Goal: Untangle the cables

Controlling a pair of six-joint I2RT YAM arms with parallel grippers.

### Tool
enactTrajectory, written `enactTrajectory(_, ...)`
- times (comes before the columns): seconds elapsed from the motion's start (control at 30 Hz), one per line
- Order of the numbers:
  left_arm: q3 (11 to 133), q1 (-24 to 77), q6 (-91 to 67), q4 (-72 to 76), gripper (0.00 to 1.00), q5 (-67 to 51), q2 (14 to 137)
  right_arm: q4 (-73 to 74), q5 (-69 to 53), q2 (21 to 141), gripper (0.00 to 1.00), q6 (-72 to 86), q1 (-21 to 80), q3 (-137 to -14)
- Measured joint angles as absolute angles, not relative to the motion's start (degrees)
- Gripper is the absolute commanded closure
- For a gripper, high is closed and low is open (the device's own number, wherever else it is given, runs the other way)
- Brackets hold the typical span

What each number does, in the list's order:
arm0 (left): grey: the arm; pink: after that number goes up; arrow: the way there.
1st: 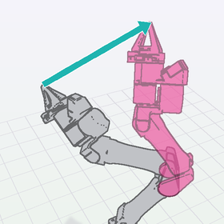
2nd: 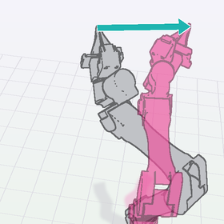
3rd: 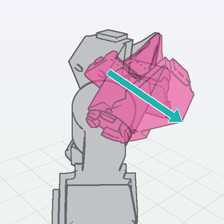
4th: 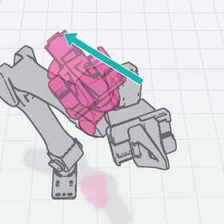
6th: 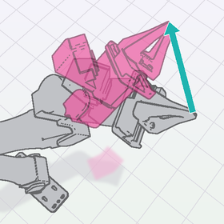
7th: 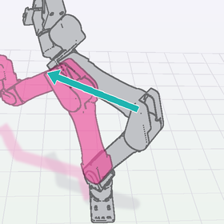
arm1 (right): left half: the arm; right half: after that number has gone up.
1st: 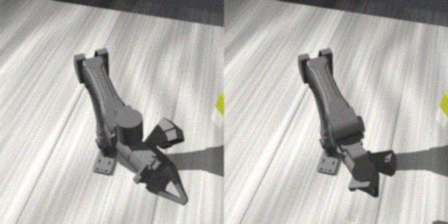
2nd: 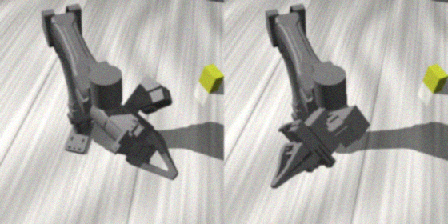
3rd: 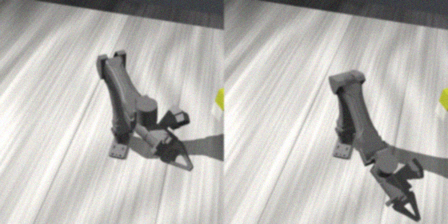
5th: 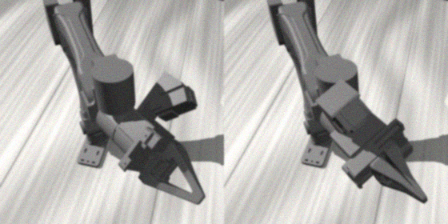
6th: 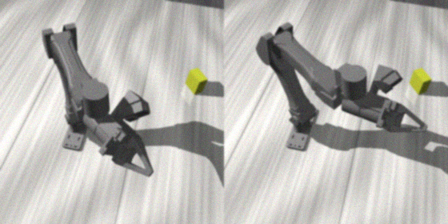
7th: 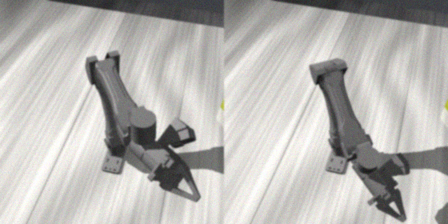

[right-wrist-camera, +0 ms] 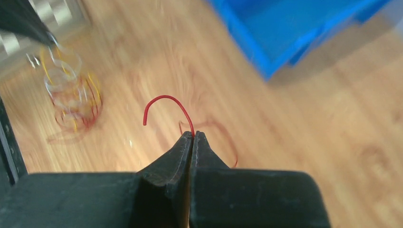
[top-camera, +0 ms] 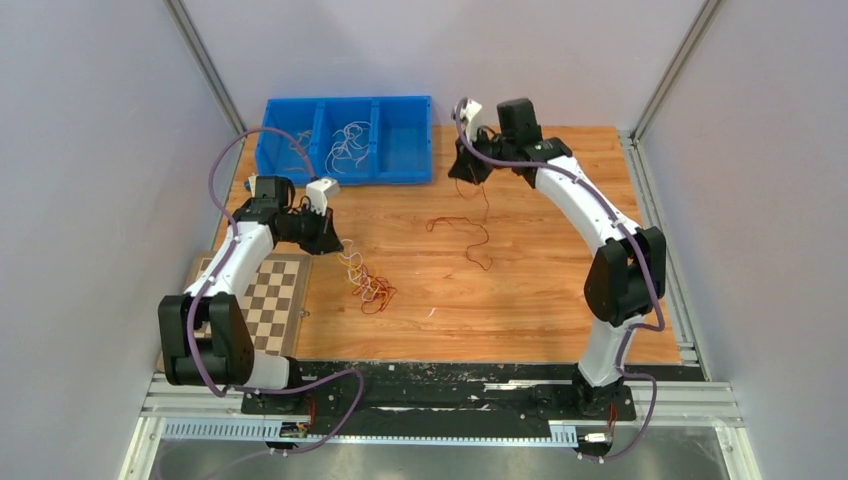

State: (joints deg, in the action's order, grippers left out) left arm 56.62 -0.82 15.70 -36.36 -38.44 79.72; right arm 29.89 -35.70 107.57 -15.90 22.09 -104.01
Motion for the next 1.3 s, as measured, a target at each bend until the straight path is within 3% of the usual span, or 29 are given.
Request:
enactTrajectory(0.13,56.62,-0.86,15.66,-36.21,1.00,-38.54,80.42,33.71,-32.91,105.10,1.00,-20.95,22.11,-91.83)
enactTrajectory(0.27,56.62,-0.86,15.31,-36.14,1.00,-38.74,81.49,37.15,-28.08,106.56,0.96,-24.34,22.09,-88.14)
enactTrajectory(0.3,56.62,-0.86,15.22,-36.14,1.00,-38.74,81.73,37.32,-27.20,107.33,0.90,-24.93,22.06,-88.20)
enactTrajectory(0.43,56.64,-0.84,14.85,-36.12,1.00,-38.79,82.08,38.87,-25.45,112.42,0.42,-26.50,22.04,-90.87)
enactTrajectory(0.53,56.73,-0.86,14.63,-36.12,1.00,-38.74,82.08,40.75,-24.93,117.23,0.21,-27.44,21.93,-93.67)
enactTrajectory(0.67,56.73,-0.86,14.59,-36.14,1.00,-38.70,82.08,42.85,-24.91,120.14,0.02,-27.57,21.32,-94.43)
enactTrajectory(1.2,56.10,-0.86,14.61,-36.18,1.00,-38.48,80.77,43.31,-27.49,121.21,0.00,-24.62,20.49,-94.56)
enactTrajectory(1.3,56.10,-0.86,14.61,-36.16,1.00,-38.48,80.77,42.28,-24.71,122.39,0.10,-23.57,21.82,-94.59)
